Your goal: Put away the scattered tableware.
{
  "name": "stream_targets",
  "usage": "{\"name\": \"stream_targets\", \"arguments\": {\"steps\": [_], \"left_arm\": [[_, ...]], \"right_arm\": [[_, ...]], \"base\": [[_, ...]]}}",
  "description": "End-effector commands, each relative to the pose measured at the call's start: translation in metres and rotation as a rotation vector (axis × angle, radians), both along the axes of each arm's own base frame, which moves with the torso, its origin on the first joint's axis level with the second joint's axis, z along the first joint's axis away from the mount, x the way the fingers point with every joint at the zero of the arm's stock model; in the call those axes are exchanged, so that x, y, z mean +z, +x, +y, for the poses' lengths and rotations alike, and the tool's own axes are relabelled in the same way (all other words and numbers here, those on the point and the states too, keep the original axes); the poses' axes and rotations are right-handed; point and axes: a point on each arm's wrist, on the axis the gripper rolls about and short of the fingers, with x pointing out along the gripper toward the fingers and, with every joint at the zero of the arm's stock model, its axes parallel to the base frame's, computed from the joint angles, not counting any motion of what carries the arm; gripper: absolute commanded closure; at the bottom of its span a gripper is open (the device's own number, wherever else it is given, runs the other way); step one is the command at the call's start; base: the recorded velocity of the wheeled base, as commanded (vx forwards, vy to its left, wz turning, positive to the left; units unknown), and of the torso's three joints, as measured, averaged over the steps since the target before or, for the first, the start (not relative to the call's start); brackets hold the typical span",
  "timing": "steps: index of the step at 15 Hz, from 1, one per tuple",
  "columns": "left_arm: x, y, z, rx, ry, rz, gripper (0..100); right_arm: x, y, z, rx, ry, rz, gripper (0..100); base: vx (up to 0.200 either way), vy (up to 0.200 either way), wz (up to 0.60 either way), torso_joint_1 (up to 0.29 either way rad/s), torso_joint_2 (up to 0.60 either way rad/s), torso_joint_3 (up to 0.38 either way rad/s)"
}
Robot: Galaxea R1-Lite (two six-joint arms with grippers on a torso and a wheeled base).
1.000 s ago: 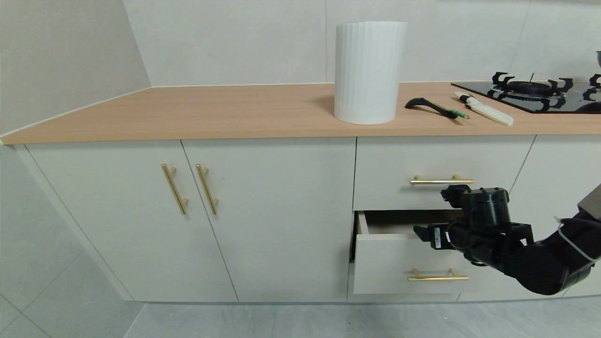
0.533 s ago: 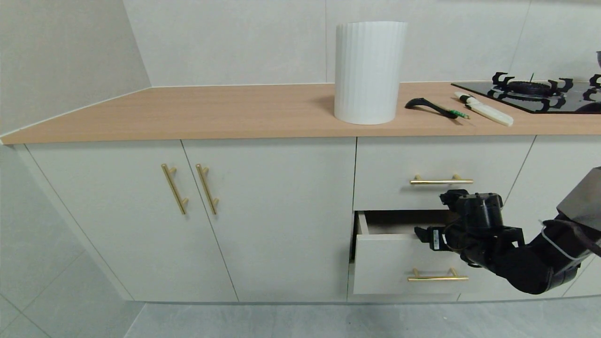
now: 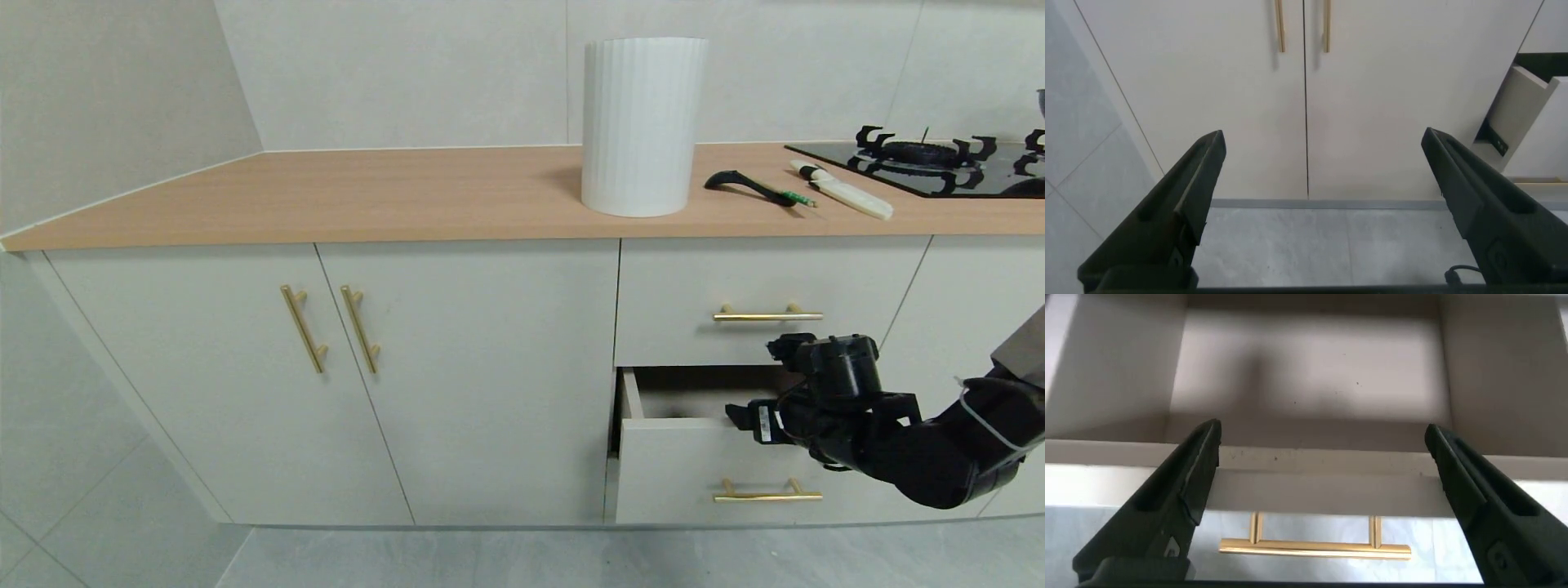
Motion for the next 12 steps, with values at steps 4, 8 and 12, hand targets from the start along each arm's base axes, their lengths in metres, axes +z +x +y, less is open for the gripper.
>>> {"name": "stream_targets", "arguments": {"steps": [4,8,12], "left_arm": [[0.000,0.000,0.000,0.001,0.000,0.000,0],[0.000,0.000,0.000,0.001,0.000,0.000,0],[0.000,0.000,0.000,0.001,0.000,0.000,0]], "right_arm": [[0.015,-0.011,0.000,0.014,-0.010,0.039,0],[0.029,-0.031,0.007,0.058,-0.033,0.112,0],[0.035,-0.053,0.019,0.120,-0.071,0.211,0]], "base": [[0.000,0.000,0.00,0.000,0.00,0.000],[0.000,0.000,0.00,0.000,0.00,0.000],[0.000,0.000,0.00,0.000,0.00,0.000]]}}
